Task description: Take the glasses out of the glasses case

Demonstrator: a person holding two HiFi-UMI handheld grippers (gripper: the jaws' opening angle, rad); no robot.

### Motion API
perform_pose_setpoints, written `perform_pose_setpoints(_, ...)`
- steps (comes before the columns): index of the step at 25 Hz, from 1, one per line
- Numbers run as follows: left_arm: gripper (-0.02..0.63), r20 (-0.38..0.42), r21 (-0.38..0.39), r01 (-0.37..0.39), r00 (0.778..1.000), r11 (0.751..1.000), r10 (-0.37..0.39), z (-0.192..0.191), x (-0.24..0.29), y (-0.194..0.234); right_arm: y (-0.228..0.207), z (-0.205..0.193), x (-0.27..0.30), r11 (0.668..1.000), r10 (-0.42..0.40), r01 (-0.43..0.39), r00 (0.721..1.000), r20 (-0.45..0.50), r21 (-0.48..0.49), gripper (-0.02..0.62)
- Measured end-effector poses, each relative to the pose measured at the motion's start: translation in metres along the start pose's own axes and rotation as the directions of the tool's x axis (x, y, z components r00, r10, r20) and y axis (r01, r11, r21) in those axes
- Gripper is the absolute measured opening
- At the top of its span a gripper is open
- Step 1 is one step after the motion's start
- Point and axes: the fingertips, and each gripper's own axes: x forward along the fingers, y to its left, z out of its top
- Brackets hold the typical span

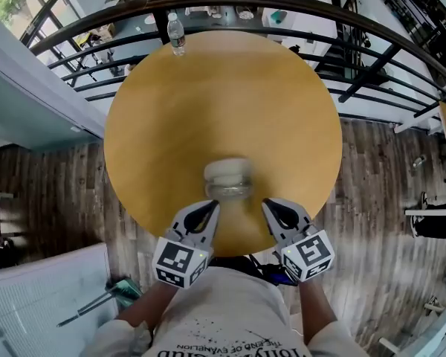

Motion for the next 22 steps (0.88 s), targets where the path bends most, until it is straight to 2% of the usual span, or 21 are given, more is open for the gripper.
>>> perform_pose_setpoints(7, 0.025, -0.031, -0.019, 0.02, 0.999, 1.0, -0.021, -0.012, 0.014, 0.019, -0.011, -0.011, 0.027, 0.999, 0.031, -0.032, 0.998, -0.061, -0.003, 0.026)
perform_pose_setpoints(16, 0.025, -0.053, -0.045, 0.034, 0.998, 0.998, -0.036, -0.023, 0.034, 0.039, -0.018, -0.032, 0.062, 0.995, 0.076, -0.084, 0.988, -0.136, -0.052, 0.026)
perform_pose_setpoints(22, 0.025, -0.078, -0.053, 0.036, 0.996, 0.998, -0.04, -0.035, 0.044, 0.044, -0.021, -0.051, 0.08, 0.987, 0.126, -0.143, 0.972, -0.199, -0.073, 0.028)
